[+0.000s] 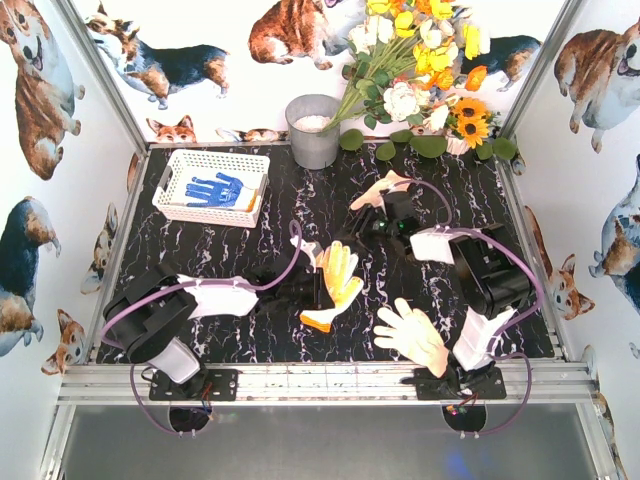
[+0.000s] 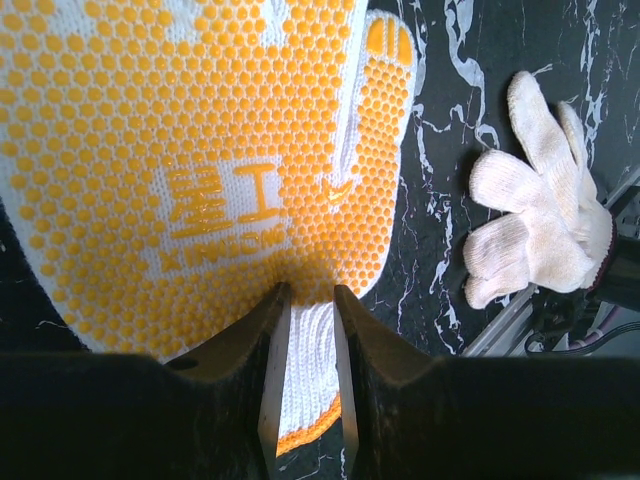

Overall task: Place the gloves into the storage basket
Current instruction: Pair the glove with the glove, then pick up the glove from the center of the board.

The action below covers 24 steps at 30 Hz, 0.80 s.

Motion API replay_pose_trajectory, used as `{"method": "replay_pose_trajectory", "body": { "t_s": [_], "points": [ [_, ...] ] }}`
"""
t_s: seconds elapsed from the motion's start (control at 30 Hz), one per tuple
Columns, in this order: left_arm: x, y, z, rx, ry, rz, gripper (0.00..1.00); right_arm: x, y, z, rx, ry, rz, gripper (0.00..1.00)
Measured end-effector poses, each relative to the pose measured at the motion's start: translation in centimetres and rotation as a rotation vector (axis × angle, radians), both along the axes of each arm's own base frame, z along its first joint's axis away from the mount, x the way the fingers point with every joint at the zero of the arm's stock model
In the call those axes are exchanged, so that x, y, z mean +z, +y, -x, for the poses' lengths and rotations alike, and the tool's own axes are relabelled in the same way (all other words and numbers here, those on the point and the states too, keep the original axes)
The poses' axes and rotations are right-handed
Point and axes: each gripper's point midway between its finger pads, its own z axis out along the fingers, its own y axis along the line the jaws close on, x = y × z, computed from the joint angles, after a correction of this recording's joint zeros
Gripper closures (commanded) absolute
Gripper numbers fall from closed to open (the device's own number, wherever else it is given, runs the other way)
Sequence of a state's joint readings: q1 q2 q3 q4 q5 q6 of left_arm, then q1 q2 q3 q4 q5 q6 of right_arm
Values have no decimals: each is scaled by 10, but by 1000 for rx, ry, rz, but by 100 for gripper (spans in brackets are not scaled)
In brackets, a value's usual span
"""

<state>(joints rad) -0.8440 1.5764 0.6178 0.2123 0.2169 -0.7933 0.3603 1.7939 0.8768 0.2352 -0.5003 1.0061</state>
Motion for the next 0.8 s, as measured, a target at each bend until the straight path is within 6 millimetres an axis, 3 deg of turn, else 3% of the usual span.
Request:
{"method": "replay_pose_trajectory", "body": {
  "t_s": [0.33,0.47,0.63,0.8],
  "points": [
    [6,3,2,21,0,13,65,10,-31,-21,-58,-25,-4,60],
    [21,1,0,33,-4,21,54,26,-55,-21,-90,-58,20,56],
    [62,5,-16,69,-67,43,42,64,-66,4,-66,-114,32,51],
    [72,47,-37,164,-76,-38,37,90,-69,54,-24,-124,12,49]
  ]
}}
